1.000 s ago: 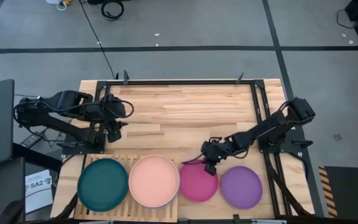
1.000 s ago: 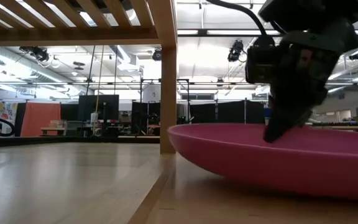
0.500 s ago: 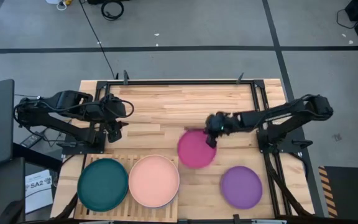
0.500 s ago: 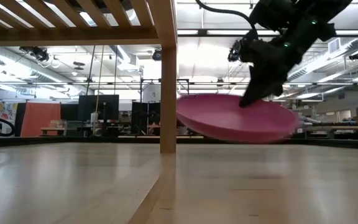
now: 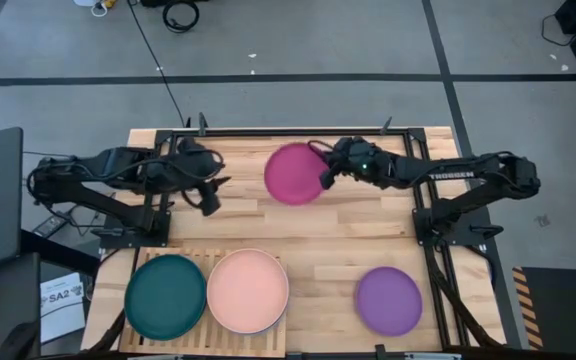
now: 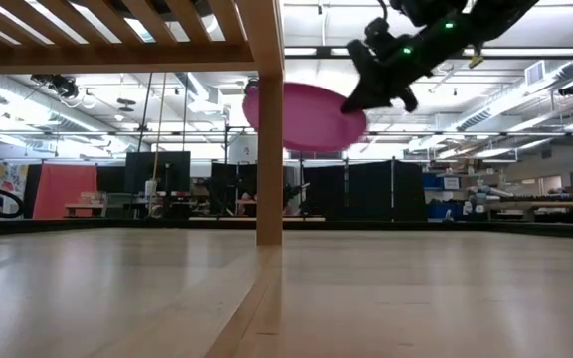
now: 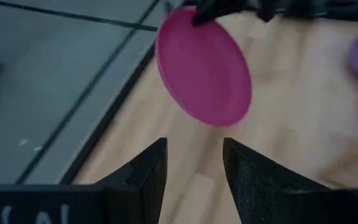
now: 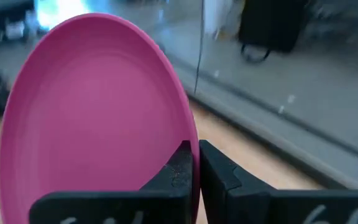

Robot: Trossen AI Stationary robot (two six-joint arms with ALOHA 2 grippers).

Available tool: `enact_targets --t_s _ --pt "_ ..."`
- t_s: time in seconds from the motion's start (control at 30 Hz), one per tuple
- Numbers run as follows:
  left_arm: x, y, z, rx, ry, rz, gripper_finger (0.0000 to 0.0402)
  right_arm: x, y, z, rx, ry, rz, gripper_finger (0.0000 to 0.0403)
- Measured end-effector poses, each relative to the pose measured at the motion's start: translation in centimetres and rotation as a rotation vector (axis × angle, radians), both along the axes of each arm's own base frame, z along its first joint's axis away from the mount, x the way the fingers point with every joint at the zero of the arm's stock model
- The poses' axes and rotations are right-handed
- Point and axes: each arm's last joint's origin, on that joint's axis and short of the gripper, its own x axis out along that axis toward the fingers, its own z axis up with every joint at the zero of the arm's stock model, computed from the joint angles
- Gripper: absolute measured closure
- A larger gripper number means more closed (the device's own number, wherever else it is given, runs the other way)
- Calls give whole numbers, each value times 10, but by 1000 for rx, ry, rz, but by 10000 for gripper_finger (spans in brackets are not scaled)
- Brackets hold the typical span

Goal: Place and stack plates onto a shelf
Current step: Stack the pink plate on top of the light orange plate on the shelf

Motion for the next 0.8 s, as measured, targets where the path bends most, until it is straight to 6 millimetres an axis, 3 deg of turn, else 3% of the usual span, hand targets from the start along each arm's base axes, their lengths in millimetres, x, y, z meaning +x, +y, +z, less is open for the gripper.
enact_targets --t_s 0.37,0.6,0.8 --pt "42 37 -21 111 65 271 239 26 -11 13 -97 -232 -73 385" --pt "65 60 -37 123 115 318 239 38 -15 8 -118 -315 -97 385" --pt "72 70 -42 85 113 323 239 42 -17 0 -147 -294 -193 385"
